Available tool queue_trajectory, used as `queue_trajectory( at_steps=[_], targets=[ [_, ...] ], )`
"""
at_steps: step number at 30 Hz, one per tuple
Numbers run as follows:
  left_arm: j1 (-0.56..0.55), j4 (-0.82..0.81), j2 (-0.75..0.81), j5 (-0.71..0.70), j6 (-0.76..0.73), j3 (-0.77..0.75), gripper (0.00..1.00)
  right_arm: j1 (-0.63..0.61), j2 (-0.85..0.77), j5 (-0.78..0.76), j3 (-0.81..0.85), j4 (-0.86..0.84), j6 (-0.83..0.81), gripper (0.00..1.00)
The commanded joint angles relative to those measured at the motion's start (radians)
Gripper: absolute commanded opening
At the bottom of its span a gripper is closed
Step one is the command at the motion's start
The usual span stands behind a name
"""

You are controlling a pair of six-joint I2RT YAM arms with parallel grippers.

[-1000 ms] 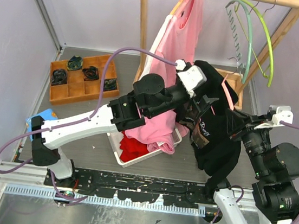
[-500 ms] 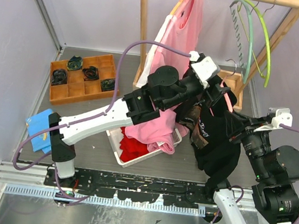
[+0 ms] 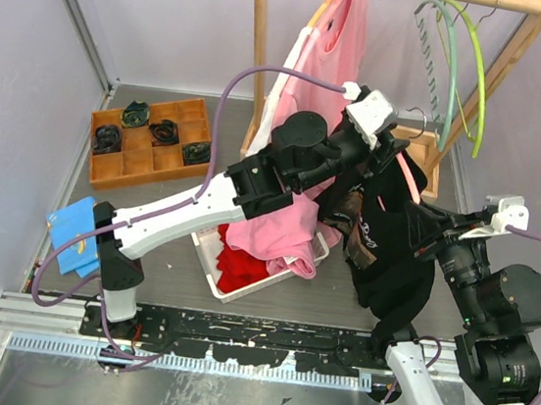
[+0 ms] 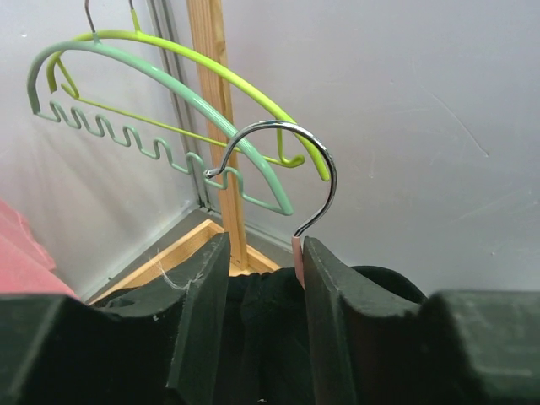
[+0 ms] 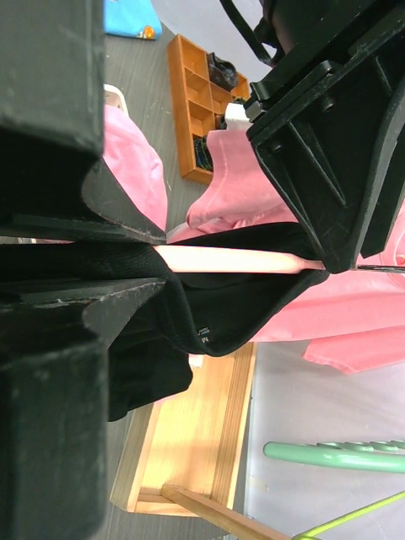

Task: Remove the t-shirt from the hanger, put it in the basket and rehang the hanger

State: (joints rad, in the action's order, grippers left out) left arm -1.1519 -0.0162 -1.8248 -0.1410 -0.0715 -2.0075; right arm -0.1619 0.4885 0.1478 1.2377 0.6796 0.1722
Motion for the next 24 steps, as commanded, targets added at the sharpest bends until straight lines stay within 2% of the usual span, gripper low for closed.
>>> queue_trajectory(
  at_steps=[1,8,14,18,24],
  targets=[
    [0.004,0.007,-0.014,0.005,0.017,-0.036,0.46,0.013,-0.016,0.026,0.033,-0.111,0.012,0.01],
    [0.004,0.026,-0.023,0.021,0.029,-0.044,0.51,0.025,-0.010,0.043,0.050,-0.107,0.012,0.01],
    [0.004,0.042,-0.044,0.023,0.035,-0.063,0.48,0.036,-0.007,0.060,0.061,-0.108,0.009,0.01],
    [0.004,0.061,-0.062,0.035,0.040,-0.097,0.34,0.045,-0.006,0.063,0.059,-0.106,0.002,0.00],
    [0.004,0.062,-0.057,0.042,0.060,-0.099,0.00,0.047,-0.001,0.054,0.040,-0.105,-0.005,0.01]
  ],
)
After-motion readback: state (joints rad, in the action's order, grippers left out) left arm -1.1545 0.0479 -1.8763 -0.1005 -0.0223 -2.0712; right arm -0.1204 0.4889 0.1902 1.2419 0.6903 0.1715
